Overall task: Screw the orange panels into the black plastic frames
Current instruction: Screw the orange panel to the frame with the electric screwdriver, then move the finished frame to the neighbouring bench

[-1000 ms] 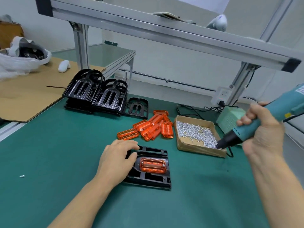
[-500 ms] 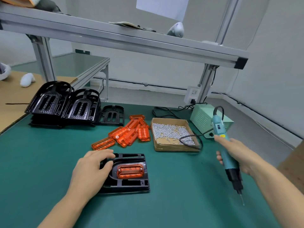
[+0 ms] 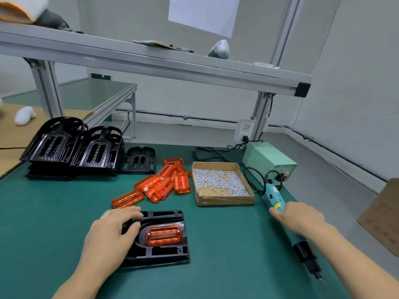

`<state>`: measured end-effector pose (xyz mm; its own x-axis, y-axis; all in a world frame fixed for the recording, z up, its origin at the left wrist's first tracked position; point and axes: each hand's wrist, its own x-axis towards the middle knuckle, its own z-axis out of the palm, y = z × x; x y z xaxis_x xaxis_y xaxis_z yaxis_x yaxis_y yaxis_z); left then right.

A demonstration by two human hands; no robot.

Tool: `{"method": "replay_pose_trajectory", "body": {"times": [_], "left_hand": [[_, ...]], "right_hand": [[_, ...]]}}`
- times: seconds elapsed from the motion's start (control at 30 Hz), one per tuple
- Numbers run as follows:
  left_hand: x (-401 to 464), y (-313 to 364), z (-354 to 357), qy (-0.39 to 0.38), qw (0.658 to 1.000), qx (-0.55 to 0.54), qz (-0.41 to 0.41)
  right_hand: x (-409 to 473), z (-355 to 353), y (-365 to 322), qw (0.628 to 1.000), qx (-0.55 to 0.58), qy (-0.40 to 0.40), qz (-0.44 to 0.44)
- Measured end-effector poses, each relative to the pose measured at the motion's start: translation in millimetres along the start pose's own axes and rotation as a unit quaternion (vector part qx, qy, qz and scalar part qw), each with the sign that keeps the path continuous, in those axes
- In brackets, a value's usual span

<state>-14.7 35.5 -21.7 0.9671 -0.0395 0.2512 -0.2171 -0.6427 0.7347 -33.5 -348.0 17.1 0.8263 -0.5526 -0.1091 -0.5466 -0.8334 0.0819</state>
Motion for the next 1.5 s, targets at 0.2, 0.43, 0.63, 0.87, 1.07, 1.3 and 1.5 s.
{"method": "replay_pose_trajectory", "body": {"times": [0.2,0.43,0.63,0.87,1.07,1.3,1.5], "left_hand": [[-0.4,-0.1,0.5,0.001,1.000,-0.003,0.001],[0.4,-1.7,1.3,0.006,1.000,0.007,0.008],[1.3,-2.0,1.2,0.005,1.000,0.012,0.003],[1.2,-1.3,1.2,0.009,1.000,0.006,0.004],[3.4,-3.2,1.5,0.012,1.000,0.001,0.022],[-0.9,0.8,-11.2,0.073,0.995,-0.035,0.052],[-35.0,-8.1,-26.9,0.007,0.998,-0.025,0.053]], "right_hand": [[-1.5,9.0,-7.5,0.997,-0.071,0.041,0.010],[-1.8,11.7,-5.5,0.999,-0.045,0.017,0.005],[-8.9,7.3,1.4,0.999,-0.017,-0.031,-0.005],[-20.5,-11.1,-9.5,0.998,-0.009,0.067,-0.016],[-44.1,-29.5,-62.5,0.962,0.054,0.193,-0.187],[-68.9,-12.8,-145.3,0.876,0.114,0.098,-0.458],[-67.5,9.2,-181.0,0.849,0.108,0.062,-0.513]]}}
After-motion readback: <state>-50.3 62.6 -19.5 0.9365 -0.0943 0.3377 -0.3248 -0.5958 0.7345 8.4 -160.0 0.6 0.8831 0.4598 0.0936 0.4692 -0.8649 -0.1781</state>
